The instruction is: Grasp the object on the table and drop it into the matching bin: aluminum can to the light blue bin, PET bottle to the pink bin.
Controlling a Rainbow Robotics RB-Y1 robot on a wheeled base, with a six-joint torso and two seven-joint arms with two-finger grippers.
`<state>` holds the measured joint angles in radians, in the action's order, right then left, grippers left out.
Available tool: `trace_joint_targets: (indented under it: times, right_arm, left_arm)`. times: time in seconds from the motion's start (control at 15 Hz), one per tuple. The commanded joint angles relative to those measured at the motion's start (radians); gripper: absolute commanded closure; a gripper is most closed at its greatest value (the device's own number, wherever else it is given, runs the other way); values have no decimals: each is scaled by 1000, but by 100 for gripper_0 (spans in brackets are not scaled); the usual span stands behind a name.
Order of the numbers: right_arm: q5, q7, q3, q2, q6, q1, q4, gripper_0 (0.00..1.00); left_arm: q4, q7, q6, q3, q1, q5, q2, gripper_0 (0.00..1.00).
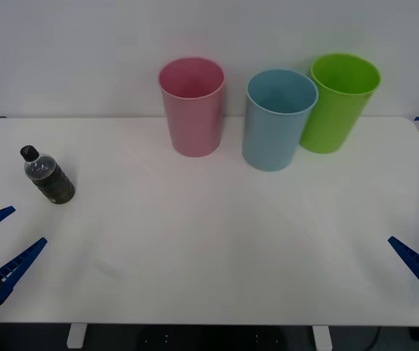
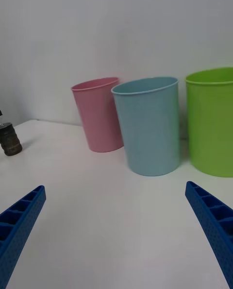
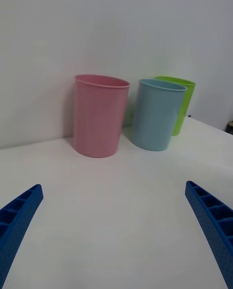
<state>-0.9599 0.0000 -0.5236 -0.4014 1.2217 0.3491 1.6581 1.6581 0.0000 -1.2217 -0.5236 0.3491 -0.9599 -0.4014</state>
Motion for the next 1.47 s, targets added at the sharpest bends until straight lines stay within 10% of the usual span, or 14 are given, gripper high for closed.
trace_joint_targets:
  times: [0.07,0.47,1.47]
  right_arm:
    - [0,0,0,0,0,0,0,0]
    - [0,0,0,0,0,0,0,0]
    - [0,0,0,0,0,0,0,0]
  left_arm:
    - [0,0,0,0,0,0,0,0]
    - [-29,0,42,17,-22,15,15,0]
    - [-52,-28,617,166,1,-23,16,0]
